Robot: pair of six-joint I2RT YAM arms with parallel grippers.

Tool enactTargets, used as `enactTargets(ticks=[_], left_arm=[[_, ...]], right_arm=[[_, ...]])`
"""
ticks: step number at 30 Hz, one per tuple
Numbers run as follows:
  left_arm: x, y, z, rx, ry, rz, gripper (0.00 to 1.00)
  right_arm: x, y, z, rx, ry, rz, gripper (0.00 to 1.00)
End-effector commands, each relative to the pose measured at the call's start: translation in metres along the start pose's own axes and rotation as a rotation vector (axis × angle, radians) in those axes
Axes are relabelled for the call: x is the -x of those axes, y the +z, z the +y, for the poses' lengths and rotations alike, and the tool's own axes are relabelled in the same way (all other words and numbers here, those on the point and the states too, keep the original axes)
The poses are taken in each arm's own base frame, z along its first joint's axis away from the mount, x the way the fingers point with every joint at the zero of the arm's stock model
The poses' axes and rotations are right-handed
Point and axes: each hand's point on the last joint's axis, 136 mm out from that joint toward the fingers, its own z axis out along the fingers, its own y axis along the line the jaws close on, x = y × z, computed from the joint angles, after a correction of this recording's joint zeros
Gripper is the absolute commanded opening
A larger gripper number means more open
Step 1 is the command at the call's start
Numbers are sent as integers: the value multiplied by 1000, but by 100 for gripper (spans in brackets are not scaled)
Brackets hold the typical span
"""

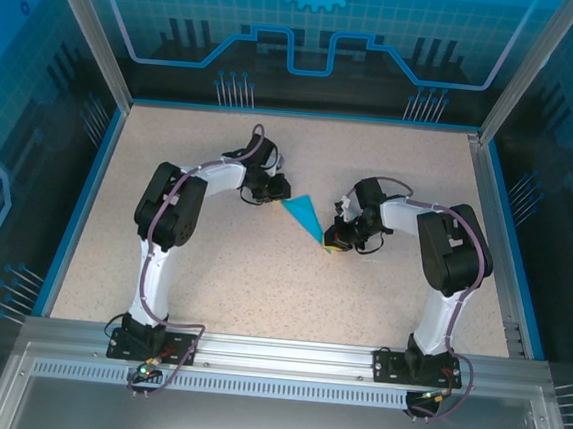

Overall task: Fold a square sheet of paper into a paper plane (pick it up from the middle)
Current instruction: Fold the wing for the fifth time at the center of the table.

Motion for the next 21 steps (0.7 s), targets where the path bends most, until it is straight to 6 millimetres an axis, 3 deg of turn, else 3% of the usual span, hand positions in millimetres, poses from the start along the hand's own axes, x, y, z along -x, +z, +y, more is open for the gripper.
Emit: enactTargets(ticks=[1, 6, 10, 17, 21], left_arm=[[22, -29, -1, 29, 17, -63, 20], [32, -62, -26, -19, 29, -140, 22], [17, -69, -43, -91, 12, -148, 22], [-46, -41, -86, -201, 24, -31, 20], [-77, -17, -97, -200, 32, 41, 19]], right_arm=[[-34, 15, -57, -200, 104, 110, 2], [-34, 14, -58, -203, 105, 108, 2], [-34, 15, -58, -205, 106, 110, 2], [-33, 15, -58, -207, 105, 112, 2], [-33, 15, -59, -209, 109, 113, 2]])
